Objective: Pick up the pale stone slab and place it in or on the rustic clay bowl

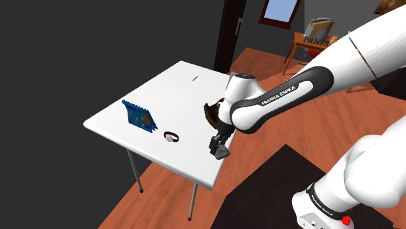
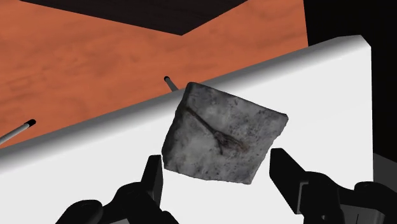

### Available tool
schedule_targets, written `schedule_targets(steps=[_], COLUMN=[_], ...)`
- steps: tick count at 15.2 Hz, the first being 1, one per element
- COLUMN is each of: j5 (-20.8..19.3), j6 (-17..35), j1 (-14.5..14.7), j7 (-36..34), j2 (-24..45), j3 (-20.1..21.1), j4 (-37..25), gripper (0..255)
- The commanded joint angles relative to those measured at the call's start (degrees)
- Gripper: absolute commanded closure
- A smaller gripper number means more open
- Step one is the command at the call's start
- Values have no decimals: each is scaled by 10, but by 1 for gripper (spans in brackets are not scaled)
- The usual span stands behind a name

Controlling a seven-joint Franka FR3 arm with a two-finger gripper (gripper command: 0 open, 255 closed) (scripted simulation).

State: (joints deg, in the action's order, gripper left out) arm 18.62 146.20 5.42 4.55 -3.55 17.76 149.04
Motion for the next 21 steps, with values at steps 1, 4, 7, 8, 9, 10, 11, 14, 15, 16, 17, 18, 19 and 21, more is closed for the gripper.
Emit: schedule_targets(steps=[1, 4, 7, 8, 9, 10, 11, 14, 15, 16, 17, 18, 19, 21], j5=[0, 0, -1, -1, -1, -1, -2, -3, -4, -4, -5, -6, -6, -8], j6=[0, 0, -28, -37, -46, -55, -64, -91, -100, -109, -118, -127, -136, -154], j1=[0, 0, 0, -1, -1, -1, -1, -2, -2, -2, -2, -3, -3, -3], j7=[0, 0, -3, -4, -5, -6, -7, -10, -12, -13, -14, -15, -16, -18], j2=[1, 1, -22, -30, -37, -44, -51, -71, -78, -84, -90, -96, -101, -112], j3=[0, 0, -1, -2, -2, -3, -4, -6, -6, -7, -8, -9, -9, -11], j4=[1, 1, -4, -6, -8, -10, -12, -19, -22, -25, -28, -31, -34, -41], gripper=[255, 255, 255, 255, 255, 255, 255, 255, 255, 255, 255, 255, 255, 255])
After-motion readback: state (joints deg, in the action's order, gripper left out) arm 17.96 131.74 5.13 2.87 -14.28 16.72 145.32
